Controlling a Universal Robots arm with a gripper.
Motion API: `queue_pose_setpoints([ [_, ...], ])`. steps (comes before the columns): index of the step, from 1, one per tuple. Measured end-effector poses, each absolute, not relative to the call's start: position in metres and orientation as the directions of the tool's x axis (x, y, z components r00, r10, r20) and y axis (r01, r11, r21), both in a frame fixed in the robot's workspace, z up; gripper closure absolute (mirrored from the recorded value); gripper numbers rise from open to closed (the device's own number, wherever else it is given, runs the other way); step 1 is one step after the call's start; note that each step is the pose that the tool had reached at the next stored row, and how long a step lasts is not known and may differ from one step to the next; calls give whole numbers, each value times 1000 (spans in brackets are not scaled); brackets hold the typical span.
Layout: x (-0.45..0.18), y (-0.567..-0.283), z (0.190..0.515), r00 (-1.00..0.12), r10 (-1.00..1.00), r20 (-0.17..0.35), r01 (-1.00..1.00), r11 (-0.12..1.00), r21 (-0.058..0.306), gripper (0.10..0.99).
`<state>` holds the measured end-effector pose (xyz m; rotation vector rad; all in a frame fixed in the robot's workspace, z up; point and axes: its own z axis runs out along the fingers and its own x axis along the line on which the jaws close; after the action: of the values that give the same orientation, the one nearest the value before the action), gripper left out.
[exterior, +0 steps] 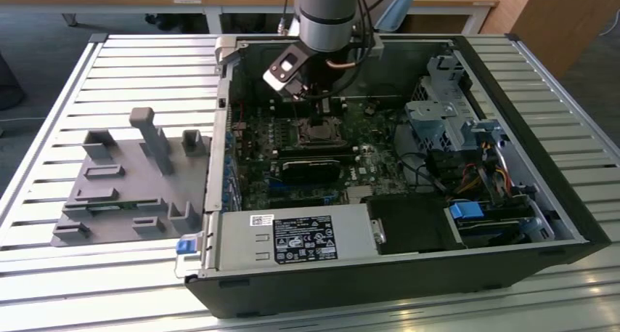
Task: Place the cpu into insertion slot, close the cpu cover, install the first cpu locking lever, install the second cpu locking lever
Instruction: 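Install the first cpu locking lever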
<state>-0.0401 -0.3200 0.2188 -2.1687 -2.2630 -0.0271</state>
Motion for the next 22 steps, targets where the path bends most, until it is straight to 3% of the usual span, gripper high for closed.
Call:
queue_pose_setpoints([
  [22,-40,-320,257,-43,999,17,999,43,8,980],
])
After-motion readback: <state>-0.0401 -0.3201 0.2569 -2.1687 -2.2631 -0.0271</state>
